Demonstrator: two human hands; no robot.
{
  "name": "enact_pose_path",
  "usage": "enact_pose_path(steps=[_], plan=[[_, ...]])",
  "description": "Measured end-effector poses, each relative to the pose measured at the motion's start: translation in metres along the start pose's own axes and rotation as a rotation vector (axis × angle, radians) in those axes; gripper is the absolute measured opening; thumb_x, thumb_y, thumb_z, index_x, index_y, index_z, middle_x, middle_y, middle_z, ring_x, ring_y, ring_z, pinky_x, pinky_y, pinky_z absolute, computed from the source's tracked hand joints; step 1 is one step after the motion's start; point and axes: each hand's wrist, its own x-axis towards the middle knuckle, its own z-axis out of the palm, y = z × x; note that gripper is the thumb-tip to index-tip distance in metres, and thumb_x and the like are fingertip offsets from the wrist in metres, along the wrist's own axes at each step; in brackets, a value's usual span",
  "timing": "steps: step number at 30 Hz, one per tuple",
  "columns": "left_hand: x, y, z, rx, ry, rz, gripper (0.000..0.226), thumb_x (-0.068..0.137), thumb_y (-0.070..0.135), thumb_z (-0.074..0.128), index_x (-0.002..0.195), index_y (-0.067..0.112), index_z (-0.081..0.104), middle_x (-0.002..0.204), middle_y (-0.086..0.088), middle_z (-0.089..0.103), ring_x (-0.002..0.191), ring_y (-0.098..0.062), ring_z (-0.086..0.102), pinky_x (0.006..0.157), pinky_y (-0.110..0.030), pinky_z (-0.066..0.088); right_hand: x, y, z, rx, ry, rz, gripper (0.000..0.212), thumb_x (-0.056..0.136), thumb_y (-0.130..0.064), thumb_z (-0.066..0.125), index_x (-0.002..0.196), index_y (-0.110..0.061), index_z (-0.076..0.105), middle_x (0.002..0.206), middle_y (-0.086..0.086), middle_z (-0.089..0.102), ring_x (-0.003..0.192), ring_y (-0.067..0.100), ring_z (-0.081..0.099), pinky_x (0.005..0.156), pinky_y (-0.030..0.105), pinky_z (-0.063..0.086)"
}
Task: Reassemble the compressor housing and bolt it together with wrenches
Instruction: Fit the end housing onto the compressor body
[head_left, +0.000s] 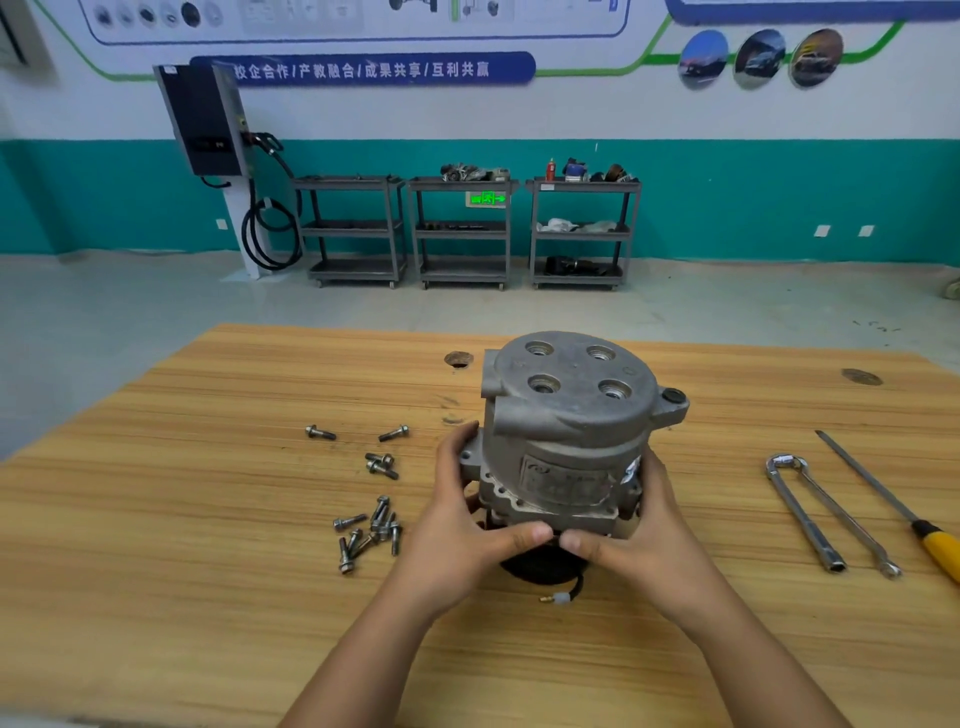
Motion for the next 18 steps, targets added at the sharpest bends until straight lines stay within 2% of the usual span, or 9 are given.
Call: enact_pose_path(steps=[1, 3, 5, 11, 15, 18], plan=[[0.001, 0.0, 0.001, 0.004, 0.01, 0.004, 0.102, 0.046, 0.054, 0.084, 0.126, 0.059, 0.021, 0.12, 0.035, 0.047, 0.101, 0.018, 0.054, 0.082, -0.01, 0.047, 0.0, 0.001, 0.0, 0.001, -0.003, -0.002, 0.089, 0.046, -0.045, 0.084, 0.115, -0.058, 0.03, 0.132, -0.016, 0.043, 0.124, 0.005, 0.043, 0.098, 0.027, 0.043], [0.002, 0.0, 0.002, 0.008, 0.02, 0.012, 0.095, 0.047, 0.048, 0.084, 0.12, 0.06, 0.024, 0.118, 0.035, 0.047, 0.099, 0.017, 0.056, 0.081, -0.013, 0.049, 0.0, 0.002, -0.001, 0.0, -0.004, -0.016, 0.088, 0.048, -0.041, 0.085, 0.117, -0.057, 0.032, 0.131, -0.016, 0.048, 0.117, -0.005, 0.046, 0.086, 0.01, 0.042], [0.003, -0.001, 0.004, -0.012, 0.023, 0.024, 0.092, 0.049, 0.045, 0.084, 0.119, 0.059, 0.025, 0.122, 0.029, 0.049, 0.1, 0.013, 0.058, 0.082, -0.015, 0.05, 0.001, 0.0, -0.002, 0.024, -0.008, -0.029, 0.087, 0.048, -0.042, 0.083, 0.12, -0.053, 0.035, 0.128, -0.017, 0.051, 0.112, -0.009, 0.048, 0.081, 0.005, 0.042], [0.008, -0.01, 0.008, -0.102, 0.012, 0.031, 0.094, 0.05, 0.037, 0.089, 0.123, 0.048, 0.031, 0.124, 0.017, 0.056, 0.106, 0.0, 0.061, 0.088, -0.025, 0.053, 0.003, 0.001, -0.003, 0.076, 0.001, -0.074, 0.084, 0.05, -0.032, 0.084, 0.119, -0.05, 0.039, 0.12, -0.028, 0.052, 0.103, -0.018, 0.05, 0.075, -0.001, 0.039], [0.018, -0.012, 0.009, -0.115, -0.002, 0.032, 0.091, 0.051, 0.035, 0.086, 0.123, 0.047, 0.033, 0.122, 0.017, 0.057, 0.108, -0.002, 0.061, 0.087, -0.024, 0.052, 0.01, 0.005, -0.005, 0.075, 0.016, -0.096, 0.082, 0.056, -0.021, 0.086, 0.117, -0.052, 0.04, 0.113, -0.039, 0.052, 0.105, -0.021, 0.049, 0.077, -0.002, 0.038], [0.028, -0.011, 0.01, -0.115, -0.007, 0.028, 0.09, 0.051, 0.036, 0.085, 0.123, 0.048, 0.032, 0.123, 0.018, 0.054, 0.106, 0.004, 0.06, 0.086, -0.019, 0.051, 0.018, 0.007, -0.007, 0.076, 0.02, -0.097, 0.082, 0.057, -0.021, 0.086, 0.117, -0.055, 0.04, 0.117, -0.035, 0.053, 0.108, -0.017, 0.049, 0.08, 0.001, 0.04]])
